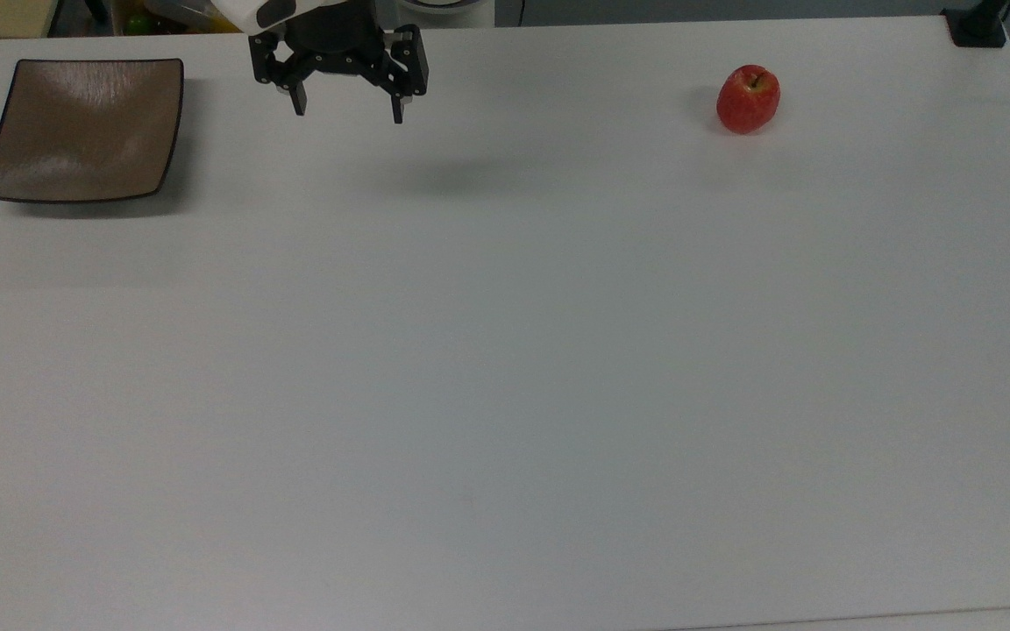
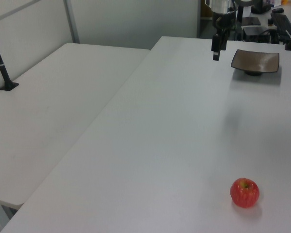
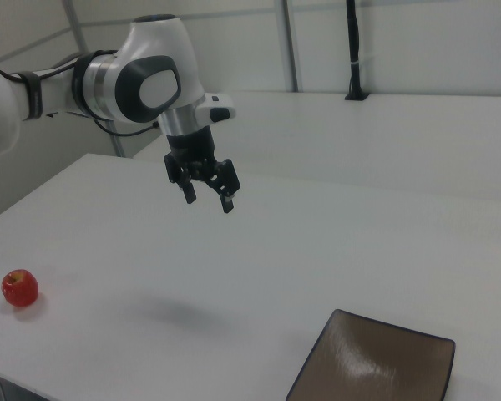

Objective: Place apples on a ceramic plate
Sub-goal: 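Move the open gripper from above the plate toward the red apple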

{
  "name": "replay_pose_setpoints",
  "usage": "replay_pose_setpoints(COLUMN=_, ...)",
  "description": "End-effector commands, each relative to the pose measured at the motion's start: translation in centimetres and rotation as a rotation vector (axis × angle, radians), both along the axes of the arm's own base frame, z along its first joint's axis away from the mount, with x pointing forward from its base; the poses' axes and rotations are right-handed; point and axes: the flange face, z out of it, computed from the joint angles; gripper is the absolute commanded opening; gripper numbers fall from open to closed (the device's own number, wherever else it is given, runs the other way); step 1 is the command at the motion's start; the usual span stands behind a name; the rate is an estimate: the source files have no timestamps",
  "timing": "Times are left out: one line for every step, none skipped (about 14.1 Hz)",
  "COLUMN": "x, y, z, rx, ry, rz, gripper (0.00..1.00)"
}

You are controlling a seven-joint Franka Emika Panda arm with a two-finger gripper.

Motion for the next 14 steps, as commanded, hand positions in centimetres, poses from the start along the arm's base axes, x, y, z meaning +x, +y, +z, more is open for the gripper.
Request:
replay_pose_setpoints(x=-0.8, y=0.3, z=0.9, rx=0.027, ry=-0.002, rz=0.010, gripper=1.00)
replay_pose_setpoints(x=-0.8, y=0.5, z=0.9, rx=0.027, ry=0.000, rz=0.012, gripper=1.00)
replay_pose_setpoints(x=-0.8, y=0.8, z=0.9, rx=0.027, ry=0.000, rz=0.013, gripper=1.00)
replay_pose_setpoints(x=-0.9, y=1.1, z=0.7, rx=0.028, ry=0.004, rz=0.016, gripper=1.00)
replay_pose_setpoints(x=-0.9, y=2.0, z=0.5, rx=0.028, ry=0.009, rz=0.032, gripper=1.00)
replay_pose_setpoints(x=-1.1, y=3.2, z=0.2, rx=0.028, ry=0.019, rz=0.050, gripper=1.00)
replay_pose_setpoints(x=-1.3, y=4.2, z=-0.4, rx=0.028, ry=0.031, rz=0.056, gripper=1.00)
replay_pose_setpoints(x=-1.5, y=5.0, z=-0.7, rx=0.027, ry=0.040, rz=0.051, gripper=1.00)
replay_pose_setpoints(x=-1.7, y=6.5, z=-0.9, rx=0.026, ry=0.045, rz=0.060, gripper=1.00)
replay_pose_setpoints(x=-1.9, y=7.9, z=-1.2, rx=0.025, ry=0.051, rz=0.075, gripper=1.00)
replay_pose_setpoints(x=-2.2, y=9.3, z=-1.3, rx=0.026, ry=0.053, rz=0.086, gripper=1.00)
replay_pose_setpoints(x=-2.7, y=11.3, z=-1.7, rx=0.025, ry=0.062, rz=0.107, gripper=1.00)
replay_pose_setpoints(x=-3.5, y=14.3, z=-2.1, rx=0.024, ry=0.068, rz=0.133, gripper=1.00)
replay_pose_setpoints(x=-4.6, y=17.3, z=-2.6, rx=0.020, ry=0.079, rz=0.165, gripper=1.00)
